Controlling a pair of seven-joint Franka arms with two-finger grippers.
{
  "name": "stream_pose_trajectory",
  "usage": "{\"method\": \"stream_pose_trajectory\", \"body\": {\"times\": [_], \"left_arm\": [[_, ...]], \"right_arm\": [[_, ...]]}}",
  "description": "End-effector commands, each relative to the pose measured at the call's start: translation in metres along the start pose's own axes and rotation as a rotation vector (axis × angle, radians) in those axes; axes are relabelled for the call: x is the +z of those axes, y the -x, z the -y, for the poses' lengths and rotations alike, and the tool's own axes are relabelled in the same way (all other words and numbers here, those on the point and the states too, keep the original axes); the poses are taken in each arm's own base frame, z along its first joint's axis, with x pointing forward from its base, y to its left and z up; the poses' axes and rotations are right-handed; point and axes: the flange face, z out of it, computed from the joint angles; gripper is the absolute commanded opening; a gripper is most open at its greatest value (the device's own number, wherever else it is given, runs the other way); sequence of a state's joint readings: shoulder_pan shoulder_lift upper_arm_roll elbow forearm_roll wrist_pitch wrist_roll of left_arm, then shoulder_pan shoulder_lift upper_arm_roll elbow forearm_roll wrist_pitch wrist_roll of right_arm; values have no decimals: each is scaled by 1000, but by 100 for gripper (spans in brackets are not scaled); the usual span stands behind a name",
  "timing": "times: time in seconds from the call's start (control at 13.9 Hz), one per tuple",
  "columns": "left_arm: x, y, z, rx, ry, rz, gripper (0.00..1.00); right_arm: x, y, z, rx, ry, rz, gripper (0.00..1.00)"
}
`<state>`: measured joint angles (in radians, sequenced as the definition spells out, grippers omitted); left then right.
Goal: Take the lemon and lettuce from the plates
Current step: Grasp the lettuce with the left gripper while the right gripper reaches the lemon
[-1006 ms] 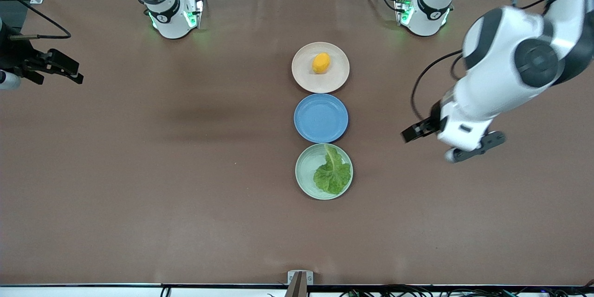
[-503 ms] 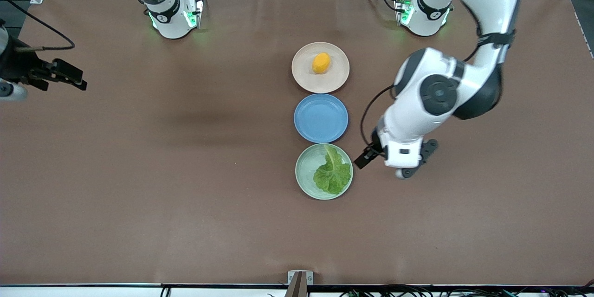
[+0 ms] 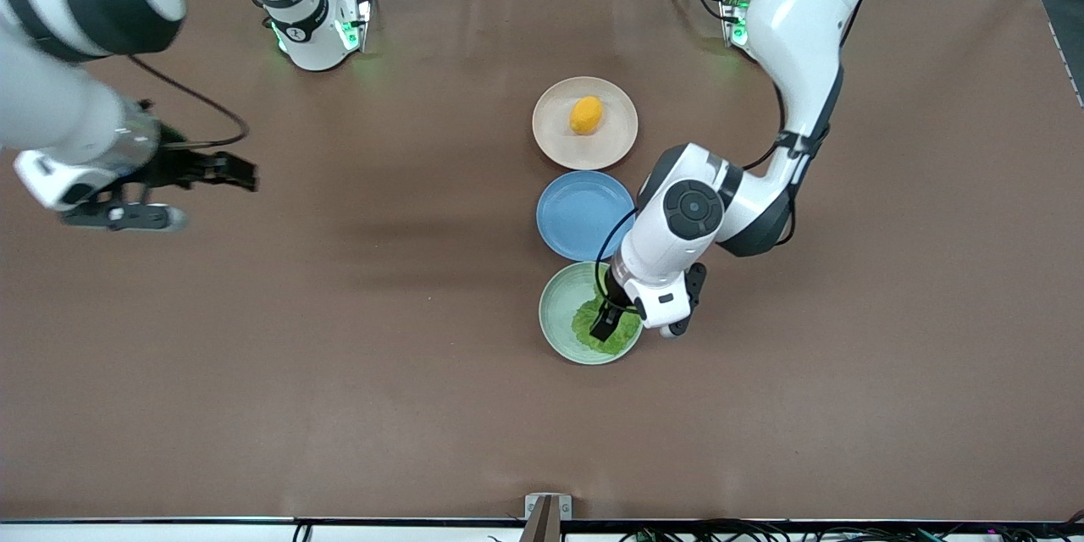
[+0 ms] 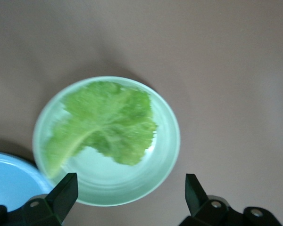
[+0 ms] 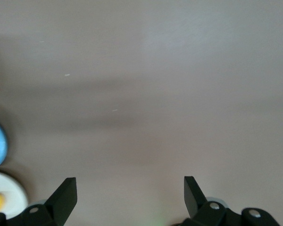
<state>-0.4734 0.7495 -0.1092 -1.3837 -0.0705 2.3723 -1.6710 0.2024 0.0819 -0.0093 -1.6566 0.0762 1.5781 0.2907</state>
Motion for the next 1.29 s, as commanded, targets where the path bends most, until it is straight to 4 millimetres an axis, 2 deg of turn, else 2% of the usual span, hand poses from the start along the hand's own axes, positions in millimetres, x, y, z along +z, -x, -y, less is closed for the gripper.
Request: {"method": "stream_pose_trajectory", "body": {"times": [0.0, 0.22, 0.29, 0.43, 0.65, 0.86, 1.22], "left_arm": [[19, 3, -6, -97, 37, 6, 100], [46, 0, 2, -110, 16, 0, 100], [53, 5, 5, -102, 17, 0, 100], [64, 6, 10, -98, 0, -3, 100], [82, 8, 17, -96, -24, -6, 100], [87, 7, 20, -90, -32, -11, 98], [101, 4, 27, -87, -53, -17, 89]], "right_arm": [[17, 38, 65, 124, -16, -13, 100], [44, 87, 159, 215, -21, -45, 100], [56, 103, 189, 250, -39, -70, 100], [94, 132, 241, 311, -73, -105, 100], [150, 168, 306, 381, -62, -106, 100], [207, 199, 355, 453, -66, -132, 100], [297, 238, 400, 451, -56, -163, 100]]}}
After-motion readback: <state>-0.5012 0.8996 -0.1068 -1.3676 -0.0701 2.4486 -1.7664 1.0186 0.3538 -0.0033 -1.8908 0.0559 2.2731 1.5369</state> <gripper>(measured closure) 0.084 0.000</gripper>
